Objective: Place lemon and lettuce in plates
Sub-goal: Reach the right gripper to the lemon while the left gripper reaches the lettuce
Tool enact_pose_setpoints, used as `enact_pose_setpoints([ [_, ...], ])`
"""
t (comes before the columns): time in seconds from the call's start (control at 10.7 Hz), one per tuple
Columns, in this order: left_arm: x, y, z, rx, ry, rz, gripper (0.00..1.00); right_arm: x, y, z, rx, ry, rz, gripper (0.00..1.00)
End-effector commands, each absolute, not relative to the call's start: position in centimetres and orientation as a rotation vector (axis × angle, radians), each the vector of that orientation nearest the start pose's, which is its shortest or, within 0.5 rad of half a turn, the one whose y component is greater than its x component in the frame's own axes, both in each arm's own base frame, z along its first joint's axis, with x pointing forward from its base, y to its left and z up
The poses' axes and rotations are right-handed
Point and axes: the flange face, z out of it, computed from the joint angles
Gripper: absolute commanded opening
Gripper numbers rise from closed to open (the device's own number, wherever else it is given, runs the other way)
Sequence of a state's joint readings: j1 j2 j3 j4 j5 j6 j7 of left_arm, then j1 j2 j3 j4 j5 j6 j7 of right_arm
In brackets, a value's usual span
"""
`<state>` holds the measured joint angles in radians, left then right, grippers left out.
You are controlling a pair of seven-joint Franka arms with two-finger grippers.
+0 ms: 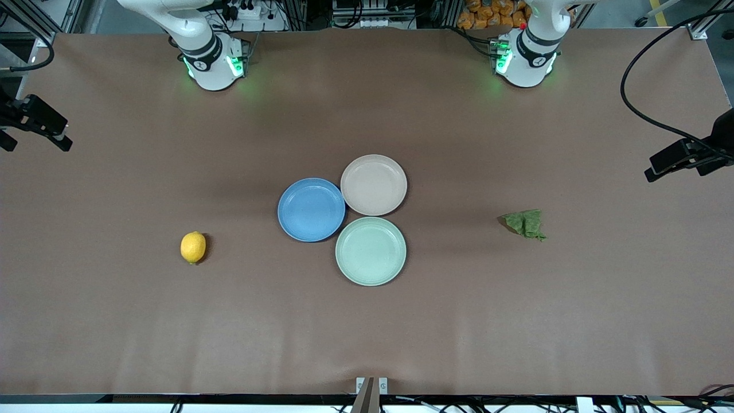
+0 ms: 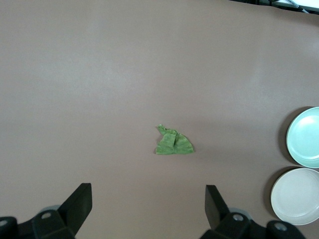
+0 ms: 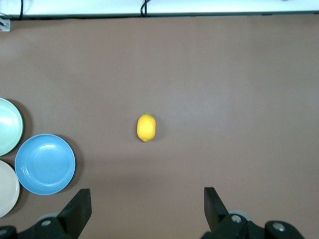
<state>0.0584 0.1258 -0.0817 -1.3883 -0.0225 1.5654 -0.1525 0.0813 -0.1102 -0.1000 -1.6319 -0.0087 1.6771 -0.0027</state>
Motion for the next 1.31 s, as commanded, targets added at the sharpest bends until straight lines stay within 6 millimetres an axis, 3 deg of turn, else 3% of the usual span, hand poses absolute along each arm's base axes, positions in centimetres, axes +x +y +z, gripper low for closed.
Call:
enact_pose_setpoints([
  [0.0,59.0,-1.0,64.2,-3.150,-0.168,-0.084,1.00,53.4,0.2,61.9,-3.148,-0.036,-0.107,1.00],
  [0.37,59.1,-1.3,63.3,-3.160,-0.156,-0.057,1.00,56.8,1.0,49.7,-3.160,-0.030,0.031,1.00],
  [0.56,59.1,-1.6,63.2,-3.160,-0.146,-0.052,1.00,57.6,1.5,43.3,-3.164,0.006,0.035,1.00],
  [0.65,59.7,-2.0,61.8,-3.163,-0.132,-0.013,1.00,57.8,1.6,40.4,-3.155,0.024,0.032,1.00],
  [0.84,61.2,-2.9,57.5,-3.163,-0.109,0.104,1.00,58.2,2.4,34.7,-3.150,0.017,-0.028,1.00],
  [1.03,63.0,-3.9,51.4,-3.160,-0.083,0.246,1.00,58.3,2.5,29.5,-3.155,0.010,-0.097,1.00],
  [1.21,64.7,-5.4,45.1,-3.158,-0.049,0.359,1.00,59.0,3.5,25.6,-3.157,0.061,-0.141,1.00],
])
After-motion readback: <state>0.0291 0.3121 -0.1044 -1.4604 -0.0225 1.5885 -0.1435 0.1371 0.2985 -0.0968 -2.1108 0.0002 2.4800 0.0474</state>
